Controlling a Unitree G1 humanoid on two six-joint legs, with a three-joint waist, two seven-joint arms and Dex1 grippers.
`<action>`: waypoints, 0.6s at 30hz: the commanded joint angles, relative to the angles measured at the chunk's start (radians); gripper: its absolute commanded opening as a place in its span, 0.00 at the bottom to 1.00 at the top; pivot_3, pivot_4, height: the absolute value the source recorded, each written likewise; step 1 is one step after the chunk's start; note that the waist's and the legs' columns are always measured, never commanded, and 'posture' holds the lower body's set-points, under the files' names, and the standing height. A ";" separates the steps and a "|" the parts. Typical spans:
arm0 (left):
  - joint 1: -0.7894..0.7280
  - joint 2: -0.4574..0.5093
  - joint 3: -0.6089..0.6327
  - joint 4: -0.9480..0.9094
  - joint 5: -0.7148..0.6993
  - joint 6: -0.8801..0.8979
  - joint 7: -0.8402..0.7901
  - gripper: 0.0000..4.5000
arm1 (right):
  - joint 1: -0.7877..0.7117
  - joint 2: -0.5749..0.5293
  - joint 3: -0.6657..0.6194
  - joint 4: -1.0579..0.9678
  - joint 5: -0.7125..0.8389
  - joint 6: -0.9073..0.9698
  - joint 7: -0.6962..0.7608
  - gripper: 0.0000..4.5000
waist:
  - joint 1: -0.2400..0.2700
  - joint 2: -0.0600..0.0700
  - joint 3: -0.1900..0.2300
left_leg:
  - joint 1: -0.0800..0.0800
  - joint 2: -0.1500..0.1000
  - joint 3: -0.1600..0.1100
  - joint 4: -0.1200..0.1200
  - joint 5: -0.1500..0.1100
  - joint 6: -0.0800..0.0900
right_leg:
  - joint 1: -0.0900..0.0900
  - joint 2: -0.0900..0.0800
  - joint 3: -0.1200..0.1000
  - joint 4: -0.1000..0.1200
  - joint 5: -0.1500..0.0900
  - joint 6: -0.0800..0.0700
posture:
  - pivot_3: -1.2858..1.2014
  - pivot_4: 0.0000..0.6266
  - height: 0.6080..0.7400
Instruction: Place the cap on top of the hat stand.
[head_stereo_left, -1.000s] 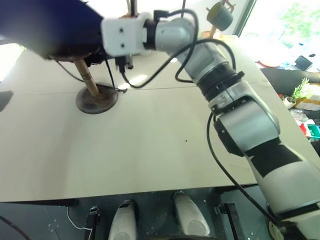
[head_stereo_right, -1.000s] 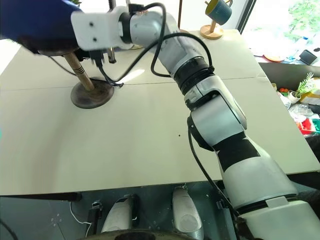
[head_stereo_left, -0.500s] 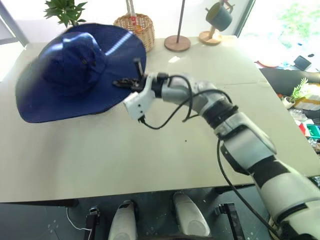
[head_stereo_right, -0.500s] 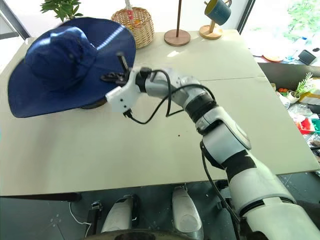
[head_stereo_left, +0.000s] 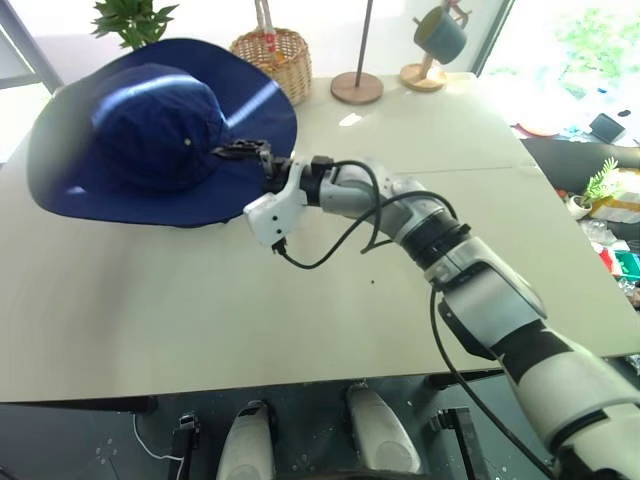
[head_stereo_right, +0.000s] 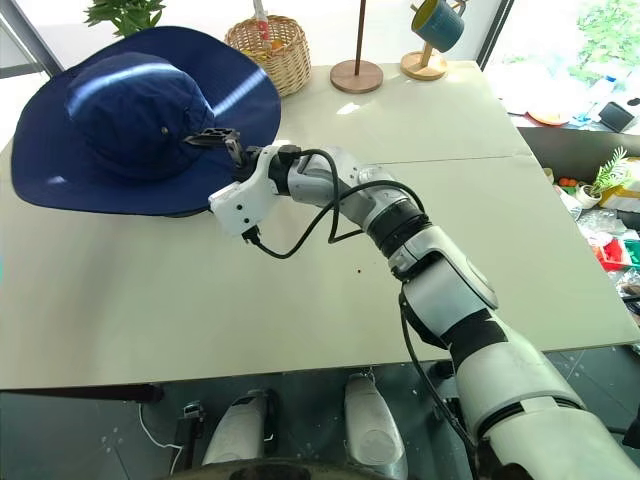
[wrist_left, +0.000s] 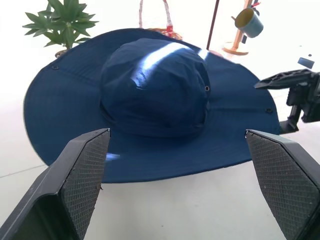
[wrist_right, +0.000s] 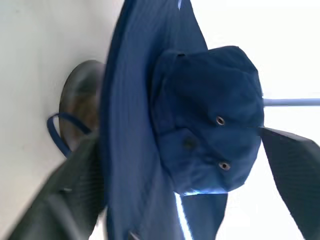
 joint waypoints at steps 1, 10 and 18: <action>0.009 0.002 -0.007 -0.022 0.000 -0.026 -0.009 1.00 | 0.049 -0.071 -0.056 -0.139 0.088 -0.003 0.094 0.98 | 0.003 0.000 0.000 | 0.000 0.000 0.000 0.000 0.000 0.000 | 0.000 0.000 0.000 0.000 0.000 0.000 | 0.52 0.24 1.00; 0.048 -0.007 -0.044 -0.013 0.036 -0.080 -0.032 1.00 | 0.260 -0.325 -0.210 -0.471 0.524 0.230 0.466 0.99 | 0.003 -0.001 0.000 | 0.001 0.000 0.000 0.001 0.000 0.000 | 0.001 0.000 0.000 0.000 0.000 0.000 | 0.52 0.24 1.00; 0.115 -0.018 -0.029 -0.021 0.081 -0.129 -0.069 1.00 | 0.170 -0.570 -0.453 -0.488 1.081 1.171 0.914 0.99 | 0.016 0.001 0.001 | 0.003 0.000 0.001 0.001 0.000 0.000 | 0.003 0.000 0.000 -0.001 -0.002 -0.004 | 0.52 0.24 1.00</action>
